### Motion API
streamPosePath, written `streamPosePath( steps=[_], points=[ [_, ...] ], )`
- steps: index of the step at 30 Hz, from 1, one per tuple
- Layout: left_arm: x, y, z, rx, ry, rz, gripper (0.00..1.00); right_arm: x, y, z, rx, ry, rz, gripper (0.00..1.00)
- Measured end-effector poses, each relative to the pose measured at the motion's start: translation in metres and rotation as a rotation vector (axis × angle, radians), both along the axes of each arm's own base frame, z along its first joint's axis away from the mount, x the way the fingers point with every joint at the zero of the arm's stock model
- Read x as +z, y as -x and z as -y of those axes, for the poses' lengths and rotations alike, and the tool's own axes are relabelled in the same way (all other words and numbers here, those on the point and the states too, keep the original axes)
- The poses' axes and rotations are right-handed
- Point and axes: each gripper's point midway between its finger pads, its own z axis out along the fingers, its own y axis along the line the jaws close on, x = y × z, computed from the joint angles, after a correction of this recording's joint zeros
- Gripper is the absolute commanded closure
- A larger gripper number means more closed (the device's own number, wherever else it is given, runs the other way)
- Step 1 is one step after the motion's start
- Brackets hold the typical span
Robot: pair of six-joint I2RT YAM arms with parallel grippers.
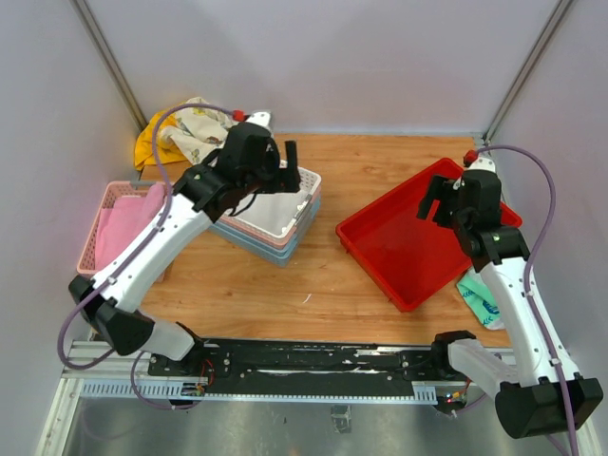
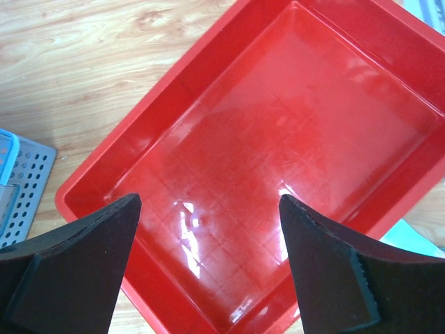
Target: Turn the large container upside down
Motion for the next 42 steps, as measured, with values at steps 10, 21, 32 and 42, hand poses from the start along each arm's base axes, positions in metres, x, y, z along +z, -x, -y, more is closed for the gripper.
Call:
streamPosePath(
  steps=[10,21,32,42],
  points=[
    [-0.07,0.044,-0.126,0.477,-0.043,-0.188,0.04,-0.005,-0.009,-0.019,0.086,-0.047,-0.011,0.18],
    [-0.109,0.039,-0.124,0.585,-0.011,-0.259,0.35,0.0,-0.009,-0.023,0.107,-0.06,0.009,0.18],
    [-0.117,0.018,-0.115,0.456,-0.059,-0.248,0.55,0.003,-0.007,-0.022,0.105,-0.06,0.02,0.19],
    [-0.114,-0.014,-0.207,0.589,-0.092,-0.219,0.46,0.001,-0.007,-0.021,0.099,-0.056,0.015,0.19]
  ],
)
